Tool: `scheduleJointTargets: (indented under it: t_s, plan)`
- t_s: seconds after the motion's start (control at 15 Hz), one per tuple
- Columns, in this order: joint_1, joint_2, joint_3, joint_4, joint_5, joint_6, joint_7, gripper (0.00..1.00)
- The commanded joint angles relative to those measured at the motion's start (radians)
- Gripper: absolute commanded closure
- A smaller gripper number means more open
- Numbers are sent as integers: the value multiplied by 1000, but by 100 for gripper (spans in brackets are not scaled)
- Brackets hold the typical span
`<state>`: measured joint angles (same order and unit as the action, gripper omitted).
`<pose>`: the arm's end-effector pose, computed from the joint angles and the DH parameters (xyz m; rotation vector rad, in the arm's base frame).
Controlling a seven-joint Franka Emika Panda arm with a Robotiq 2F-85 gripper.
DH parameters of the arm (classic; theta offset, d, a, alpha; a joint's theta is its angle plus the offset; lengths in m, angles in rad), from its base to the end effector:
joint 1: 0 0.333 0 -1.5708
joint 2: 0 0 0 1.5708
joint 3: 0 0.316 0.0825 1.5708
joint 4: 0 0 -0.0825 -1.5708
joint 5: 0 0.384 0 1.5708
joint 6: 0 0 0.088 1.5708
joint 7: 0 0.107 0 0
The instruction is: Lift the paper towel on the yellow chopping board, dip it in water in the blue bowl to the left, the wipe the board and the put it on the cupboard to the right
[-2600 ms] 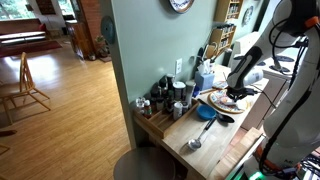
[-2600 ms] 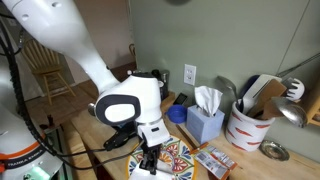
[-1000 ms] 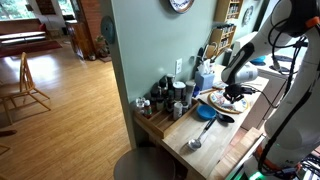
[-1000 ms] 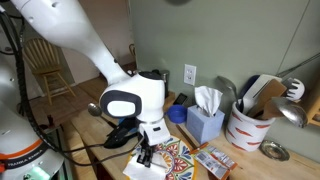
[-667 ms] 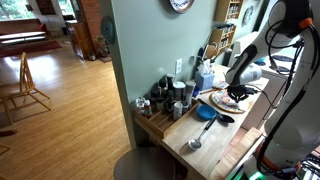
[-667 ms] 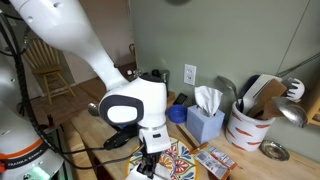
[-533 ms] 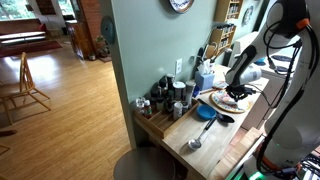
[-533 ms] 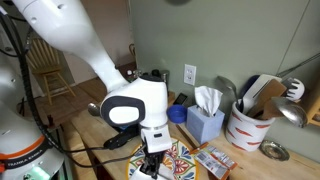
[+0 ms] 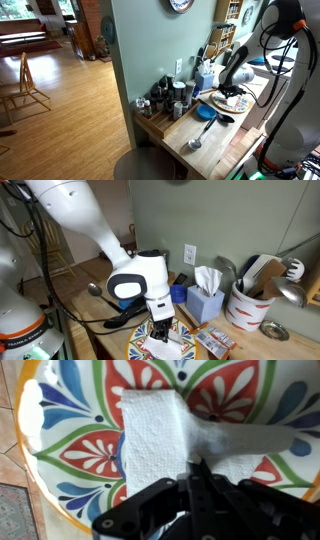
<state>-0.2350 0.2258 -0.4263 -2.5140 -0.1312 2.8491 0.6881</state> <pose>0.3779 -0.2934 0.2136 2.4669 -1.7068 0.1886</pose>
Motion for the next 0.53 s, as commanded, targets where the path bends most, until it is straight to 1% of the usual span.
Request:
scheduleJointTargets:
  t_s: [0.0,0.2,0.33,0.47]
  plan:
    - [-47,-41,120,-49,219,25,-194,99]
    - [-68,-79,171,-61,352,-40,-379,99]
    - [-68,-96,148,-69,342,-109,-448,99]
    - [-70,-103,108,-66,283,-189,-469,99]
